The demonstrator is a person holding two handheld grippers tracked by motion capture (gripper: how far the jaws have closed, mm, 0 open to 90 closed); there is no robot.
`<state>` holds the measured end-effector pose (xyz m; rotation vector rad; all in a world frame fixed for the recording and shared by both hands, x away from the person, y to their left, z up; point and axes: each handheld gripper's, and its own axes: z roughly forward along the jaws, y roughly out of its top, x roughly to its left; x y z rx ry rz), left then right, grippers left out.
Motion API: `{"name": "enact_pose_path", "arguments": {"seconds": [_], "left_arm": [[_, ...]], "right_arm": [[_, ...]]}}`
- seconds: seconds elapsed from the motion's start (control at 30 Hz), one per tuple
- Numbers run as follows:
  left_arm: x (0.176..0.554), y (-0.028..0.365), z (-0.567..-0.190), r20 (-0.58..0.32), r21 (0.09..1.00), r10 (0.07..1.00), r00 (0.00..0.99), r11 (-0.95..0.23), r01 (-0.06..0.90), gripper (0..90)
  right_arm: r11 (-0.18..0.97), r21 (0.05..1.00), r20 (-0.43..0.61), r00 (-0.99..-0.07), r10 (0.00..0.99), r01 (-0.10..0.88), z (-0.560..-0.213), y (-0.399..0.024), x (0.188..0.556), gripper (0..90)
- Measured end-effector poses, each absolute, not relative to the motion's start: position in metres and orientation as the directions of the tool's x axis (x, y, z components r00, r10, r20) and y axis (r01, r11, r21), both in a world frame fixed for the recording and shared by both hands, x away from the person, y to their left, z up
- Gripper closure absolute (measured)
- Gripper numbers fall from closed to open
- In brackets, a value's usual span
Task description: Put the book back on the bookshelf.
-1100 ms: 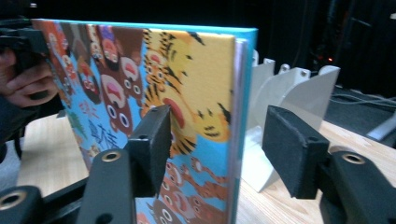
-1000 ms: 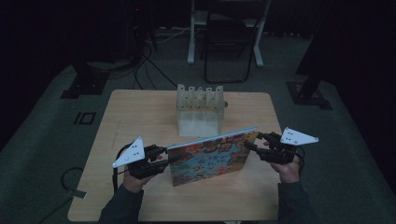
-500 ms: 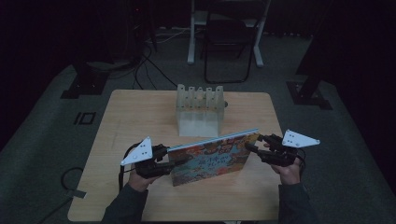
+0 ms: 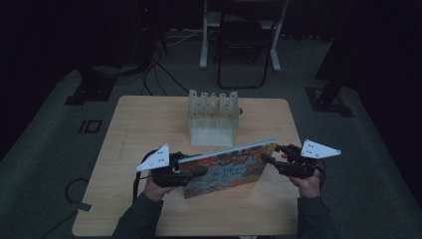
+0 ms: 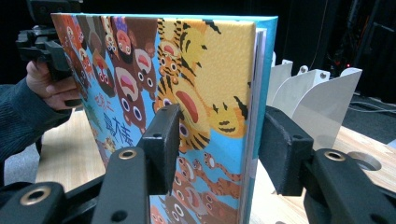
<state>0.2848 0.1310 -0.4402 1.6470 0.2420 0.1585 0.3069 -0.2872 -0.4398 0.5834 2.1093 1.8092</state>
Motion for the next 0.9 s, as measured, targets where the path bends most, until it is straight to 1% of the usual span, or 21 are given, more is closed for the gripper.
{"name": "enact_pose_path", "arguments": {"seconds": [0.07,0.23,0.37,0.5,0.57,0.6,0.63,0.67,0.77,0.8,0.9], "left_arm": [[0.286,0.131,-0.440,-0.044,0.995,0.245,0.969,-0.075,0.064,56.3],[0.289,0.124,-0.441,-0.050,0.993,0.229,0.972,-0.097,0.073,56.7],[0.291,0.119,-0.443,-0.047,0.990,0.234,0.971,-0.116,0.075,57.6],[0.291,0.119,-0.445,-0.041,0.992,0.239,0.970,-0.108,0.069,58.3],[0.290,0.119,-0.447,-0.040,0.993,0.244,0.969,-0.100,0.066,55.4],[0.290,0.119,-0.448,-0.041,0.993,0.252,0.967,-0.098,0.067,51.0],[0.290,0.119,-0.449,-0.041,0.993,0.257,0.966,-0.099,0.069,49.3],[0.290,0.119,-0.450,-0.045,0.993,0.258,0.965,-0.097,0.072,49.3],[0.290,0.119,-0.453,-0.050,0.992,0.260,0.964,-0.098,0.078,45.4],[0.290,0.118,-0.454,-0.049,0.991,0.261,0.964,-0.107,0.079,41.2],[0.288,0.117,-0.454,-0.036,0.991,0.265,0.964,-0.113,0.068,40.8]], "right_arm": [[0.124,0.986,0.035,-0.873,0.487,0.109,-0.440,-0.287,0.307,50.4],[0.126,0.986,0.036,-0.873,0.487,0.111,-0.441,-0.288,0.307,50.4],[0.127,0.985,0.037,-0.874,0.485,0.112,-0.442,-0.288,0.307,50.4],[0.128,0.985,0.038,-0.874,0.485,0.114,-0.442,-0.288,0.307,50.3],[0.129,0.985,0.038,-0.875,0.484,0.114,-0.442,-0.288,0.307,50.3],[0.128,0.985,0.037,-0.875,0.483,0.113,-0.443,-0.288,0.307,50.3],[0.127,0.985,0.039,-0.875,0.483,0.114,-0.443,-0.288,0.307,50.3],[0.127,0.985,0.039,-0.875,0.483,0.114,-0.443,-0.288,0.307,50.3],[0.127,0.985,0.044,-0.875,0.483,0.119,-0.444,-0.288,0.308,50.2],[0.125,0.985,0.046,-0.874,0.484,0.121,-0.445,-0.288,0.308,50.1],[0.126,0.985,0.045,-0.874,0.484,0.120,-0.445,-0.288,0.309,49.9]]}}
